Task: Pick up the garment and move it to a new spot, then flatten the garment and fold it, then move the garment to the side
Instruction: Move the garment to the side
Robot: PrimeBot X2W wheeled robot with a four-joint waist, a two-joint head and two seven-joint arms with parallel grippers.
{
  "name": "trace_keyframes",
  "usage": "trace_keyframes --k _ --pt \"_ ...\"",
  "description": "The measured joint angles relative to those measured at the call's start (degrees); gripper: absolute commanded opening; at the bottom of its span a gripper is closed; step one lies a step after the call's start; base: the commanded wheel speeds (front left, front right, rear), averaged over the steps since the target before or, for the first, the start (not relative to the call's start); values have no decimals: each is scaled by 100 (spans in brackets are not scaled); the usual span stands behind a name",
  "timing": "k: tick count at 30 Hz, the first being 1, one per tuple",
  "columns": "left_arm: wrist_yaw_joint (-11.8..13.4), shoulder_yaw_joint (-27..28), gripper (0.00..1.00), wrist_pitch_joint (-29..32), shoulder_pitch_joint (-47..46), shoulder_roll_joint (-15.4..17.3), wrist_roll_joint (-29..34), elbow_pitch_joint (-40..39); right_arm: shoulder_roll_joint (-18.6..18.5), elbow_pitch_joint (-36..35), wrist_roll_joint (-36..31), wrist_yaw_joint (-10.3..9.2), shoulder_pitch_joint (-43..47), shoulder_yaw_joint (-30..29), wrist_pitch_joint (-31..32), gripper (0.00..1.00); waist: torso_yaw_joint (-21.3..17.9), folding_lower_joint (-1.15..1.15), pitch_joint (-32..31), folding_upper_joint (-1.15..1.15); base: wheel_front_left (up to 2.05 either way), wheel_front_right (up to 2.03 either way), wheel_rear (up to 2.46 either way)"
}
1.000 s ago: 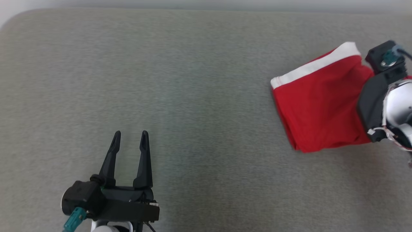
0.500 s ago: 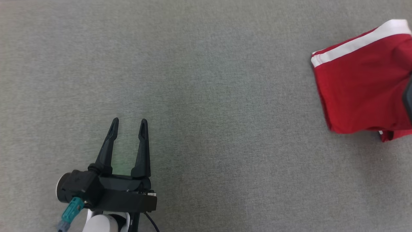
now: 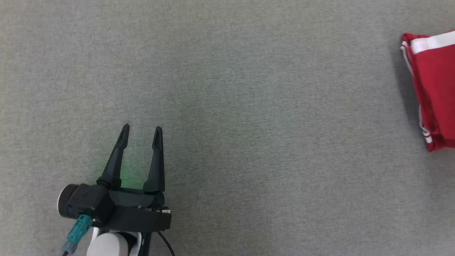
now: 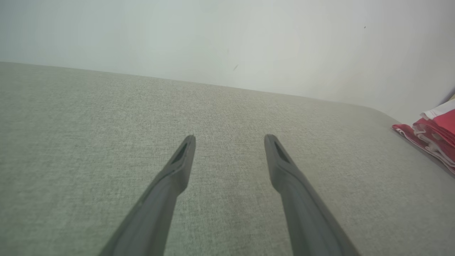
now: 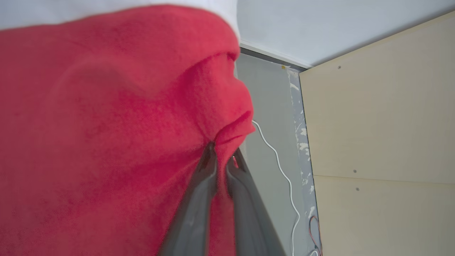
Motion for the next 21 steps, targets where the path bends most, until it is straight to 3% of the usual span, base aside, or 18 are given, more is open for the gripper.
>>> trace_keyframes --k 5,6,7,9,10,16,21 --pt "-51 -24 100 0 -8 2 90 -9 354 397 -403 0 121 -509 -328 0 118 0 90 0 0 0 0" --pt "-51 -24 100 0 -8 2 90 -9 354 397 -403 0 121 -509 -328 11 118 0 90 0 0 0 0" --pt "-52 -32 100 0 -8 2 111 -19 421 499 -503 0 148 -611 -346 10 139 0 106 0 0 0 0" --pt "-56 -63 100 0 -3 1 115 -16 535 582 -669 0 227 -768 -381 44 173 0 120 0 0 0 0" --pt "-57 -64 100 0 3 1 77 -32 608 593 -743 0 255 -820 -457 100 180 0 114 0 0 0 0" --pt "-85 57 100 1 79 0 10 -202 957 476 -1018 0 250 -847 -1249 100 151 0 -9 0 0 0 0" --pt "-85 160 100 0 180 2 -81 -356 1038 433 -1195 0 237 -721 -2140 100 114 0 -232 0 0 0 0"
